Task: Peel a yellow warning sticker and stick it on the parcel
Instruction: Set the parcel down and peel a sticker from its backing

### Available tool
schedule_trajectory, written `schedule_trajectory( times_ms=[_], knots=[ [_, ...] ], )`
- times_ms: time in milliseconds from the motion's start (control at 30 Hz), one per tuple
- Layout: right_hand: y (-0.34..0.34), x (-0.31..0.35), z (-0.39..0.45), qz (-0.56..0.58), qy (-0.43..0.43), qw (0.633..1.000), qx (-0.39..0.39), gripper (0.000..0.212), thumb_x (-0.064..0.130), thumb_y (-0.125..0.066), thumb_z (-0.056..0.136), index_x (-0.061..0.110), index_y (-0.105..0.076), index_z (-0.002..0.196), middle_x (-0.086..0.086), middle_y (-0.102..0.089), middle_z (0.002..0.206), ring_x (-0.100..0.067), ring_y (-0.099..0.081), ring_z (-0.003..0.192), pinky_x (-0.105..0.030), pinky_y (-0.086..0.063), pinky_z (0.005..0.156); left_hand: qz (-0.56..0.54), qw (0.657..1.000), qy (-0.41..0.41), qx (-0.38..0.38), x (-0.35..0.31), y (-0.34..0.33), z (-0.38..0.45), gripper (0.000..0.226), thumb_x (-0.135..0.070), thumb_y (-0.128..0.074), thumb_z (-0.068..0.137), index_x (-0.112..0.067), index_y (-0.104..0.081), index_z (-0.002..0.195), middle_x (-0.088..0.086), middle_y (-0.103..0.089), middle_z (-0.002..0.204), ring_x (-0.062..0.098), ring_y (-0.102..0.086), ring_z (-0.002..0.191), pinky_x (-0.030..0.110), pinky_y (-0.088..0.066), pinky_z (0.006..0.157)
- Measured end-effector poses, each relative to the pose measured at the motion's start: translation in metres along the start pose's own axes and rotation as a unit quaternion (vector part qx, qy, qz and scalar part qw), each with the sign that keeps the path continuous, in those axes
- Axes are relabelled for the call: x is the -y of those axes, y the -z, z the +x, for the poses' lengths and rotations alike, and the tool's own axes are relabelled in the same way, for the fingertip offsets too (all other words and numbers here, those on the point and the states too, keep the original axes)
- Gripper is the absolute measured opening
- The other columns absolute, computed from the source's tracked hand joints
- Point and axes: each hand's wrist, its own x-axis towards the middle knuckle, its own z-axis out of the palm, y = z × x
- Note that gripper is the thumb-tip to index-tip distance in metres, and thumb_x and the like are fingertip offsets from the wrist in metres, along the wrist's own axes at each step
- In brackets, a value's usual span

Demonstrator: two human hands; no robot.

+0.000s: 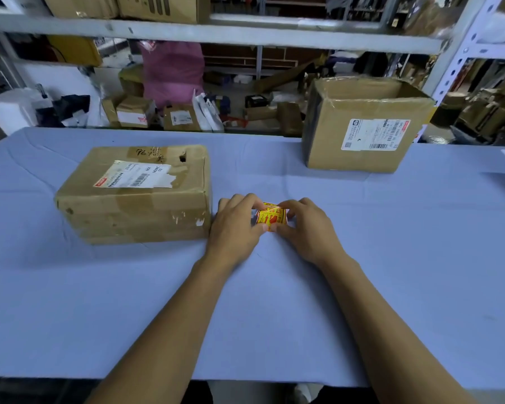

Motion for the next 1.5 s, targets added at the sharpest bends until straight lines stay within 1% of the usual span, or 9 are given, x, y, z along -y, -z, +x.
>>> schedule_trajectory(
  times_ms=[167, 300, 533, 667, 800, 900, 1000, 1200, 1500],
  knots=[
    [0.01, 0.011, -0.012, 0.187, 0.046, 0.981, -0.04, 0.005, 0.014, -0.071, 0.09, 0.018, -0.069, 0.091, 0.006, -0.059, 0.094, -0.005, -0.059, 0.075, -0.02, -0.043, 0.071, -0.231, 0.97, -0.004, -0.079, -0.013, 0.013, -0.012, 0.028, -0.014, -0.069, 0.08, -0.031, -0.057, 0.1, -0.002, -0.065, 0.085, 0.015, -0.065, 0.083, 0.032, -0.056, 0.078],
    [0.019, 0.027, -0.028, 0.4, 0.033, 0.916, -0.018, 0.009, 0.003, -0.067, 0.091, 0.007, -0.071, 0.084, -0.006, -0.069, 0.074, -0.014, -0.062, 0.065, -0.023, -0.05, 0.058, -0.368, 0.919, 0.004, -0.139, -0.035, 0.014, -0.031, 0.024, -0.012, -0.068, 0.085, -0.032, -0.06, 0.096, -0.003, -0.065, 0.081, 0.005, -0.063, 0.075, 0.017, -0.05, 0.069],
    [0.005, 0.026, -0.054, 0.337, -0.011, 0.941, -0.037, 0.023, 0.011, -0.061, 0.097, 0.005, -0.069, 0.076, -0.015, -0.061, 0.066, -0.014, -0.051, 0.06, -0.03, -0.045, 0.058, -0.386, 0.913, 0.083, -0.105, -0.028, 0.012, -0.041, 0.026, -0.003, -0.073, 0.082, -0.025, -0.064, 0.092, -0.004, -0.07, 0.082, 0.001, -0.066, 0.076, 0.024, -0.051, 0.078],
    [0.009, 0.029, -0.066, 0.369, -0.017, 0.928, -0.038, 0.015, 0.006, -0.065, 0.092, 0.002, -0.07, 0.078, -0.019, -0.061, 0.064, -0.017, -0.053, 0.057, -0.027, -0.044, 0.057, -0.434, 0.898, 0.07, -0.033, -0.031, 0.016, -0.056, 0.016, -0.006, -0.074, 0.081, -0.019, -0.069, 0.088, -0.004, -0.07, 0.081, 0.004, -0.065, 0.073, 0.019, -0.053, 0.068],
    [0.01, 0.028, -0.072, 0.395, -0.016, 0.918, -0.005, 0.016, 0.003, -0.059, 0.096, -0.005, -0.071, 0.09, -0.028, -0.064, 0.073, -0.02, -0.058, 0.064, -0.028, -0.052, 0.059, -0.374, 0.924, 0.056, -0.056, -0.031, 0.014, -0.062, 0.023, -0.003, -0.069, 0.085, -0.025, -0.07, 0.082, -0.012, -0.07, 0.075, 0.005, -0.062, 0.073, 0.024, -0.053, 0.069],
    [0.011, 0.028, -0.073, 0.4, -0.034, 0.915, -0.021, 0.014, 0.002, -0.06, 0.095, -0.005, -0.071, 0.089, -0.016, -0.066, 0.075, -0.018, -0.059, 0.064, -0.025, -0.053, 0.058, -0.253, 0.965, 0.018, -0.064, -0.034, 0.009, -0.067, 0.013, -0.014, -0.069, 0.084, -0.023, -0.071, 0.093, -0.006, -0.07, 0.093, 0.009, -0.064, 0.085, 0.03, -0.052, 0.079],
    [0.011, 0.027, -0.073, 0.41, -0.052, 0.91, -0.032, 0.011, 0.001, -0.06, 0.094, -0.003, -0.069, 0.088, -0.011, -0.066, 0.075, -0.016, -0.06, 0.065, -0.024, -0.054, 0.058, -0.19, 0.976, 0.014, -0.102, -0.037, 0.007, -0.069, 0.02, -0.018, -0.075, 0.082, -0.02, -0.065, 0.098, -0.002, -0.059, 0.104, 0.009, -0.058, 0.086, 0.021, -0.05, 0.076],
    [0.009, 0.028, -0.073, 0.424, -0.041, 0.905, 0.002, 0.014, -0.001, -0.057, 0.096, 0.001, -0.066, 0.085, -0.007, -0.067, 0.069, -0.008, -0.064, 0.06, -0.021, -0.054, 0.061, 0.013, 0.983, -0.046, -0.178, -0.04, 0.006, -0.079, 0.015, -0.016, -0.073, 0.082, -0.009, -0.06, 0.08, 0.008, -0.056, 0.086, 0.028, -0.057, 0.081, 0.037, -0.046, 0.07],
    [0.014, 0.03, -0.077, 0.44, -0.039, 0.897, 0.027, 0.016, -0.005, -0.057, 0.093, 0.002, -0.067, 0.083, -0.004, -0.073, 0.069, -0.013, -0.074, 0.07, -0.021, -0.056, 0.064, -0.09, 0.983, -0.076, -0.143, -0.038, 0.01, -0.082, 0.008, -0.003, -0.067, 0.082, -0.01, -0.07, 0.085, 0.002, -0.07, 0.082, 0.017, -0.062, 0.074, 0.029, -0.053, 0.07]
  ],
)
